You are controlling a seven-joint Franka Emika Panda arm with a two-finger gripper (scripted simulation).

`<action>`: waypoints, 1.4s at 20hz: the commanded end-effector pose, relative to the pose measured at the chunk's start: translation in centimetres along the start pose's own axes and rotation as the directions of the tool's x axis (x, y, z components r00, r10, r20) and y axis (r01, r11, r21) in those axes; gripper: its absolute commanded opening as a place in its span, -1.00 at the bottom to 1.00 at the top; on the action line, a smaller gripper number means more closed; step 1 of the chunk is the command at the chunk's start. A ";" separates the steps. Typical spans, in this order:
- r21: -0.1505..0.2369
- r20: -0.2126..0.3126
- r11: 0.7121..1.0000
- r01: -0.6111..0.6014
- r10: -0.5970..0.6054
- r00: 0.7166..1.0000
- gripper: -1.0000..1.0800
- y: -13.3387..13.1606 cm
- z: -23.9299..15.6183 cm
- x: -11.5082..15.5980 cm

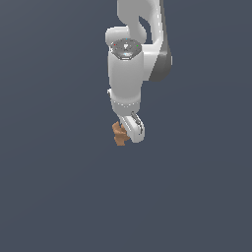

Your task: Pick up the object and move it to a goal position.

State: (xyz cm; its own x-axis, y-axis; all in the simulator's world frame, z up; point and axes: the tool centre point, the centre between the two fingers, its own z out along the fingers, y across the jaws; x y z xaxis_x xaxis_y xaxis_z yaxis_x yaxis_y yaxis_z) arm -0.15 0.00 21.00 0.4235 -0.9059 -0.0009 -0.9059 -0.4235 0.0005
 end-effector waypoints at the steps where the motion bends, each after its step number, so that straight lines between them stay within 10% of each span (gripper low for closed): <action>1: 0.000 -0.001 1.000 0.000 0.000 1.000 -1.00 0.2 -3.0 -1.2; 28: 0.000 -0.001 1.000 0.001 -0.001 1.000 -1.00 1.1 -29.3 -11.7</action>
State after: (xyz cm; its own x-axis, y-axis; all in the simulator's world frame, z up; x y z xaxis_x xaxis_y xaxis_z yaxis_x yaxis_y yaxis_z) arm -5.92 9.89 49.51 0.4244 -0.9055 0.0010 -0.9055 -0.4244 -0.0009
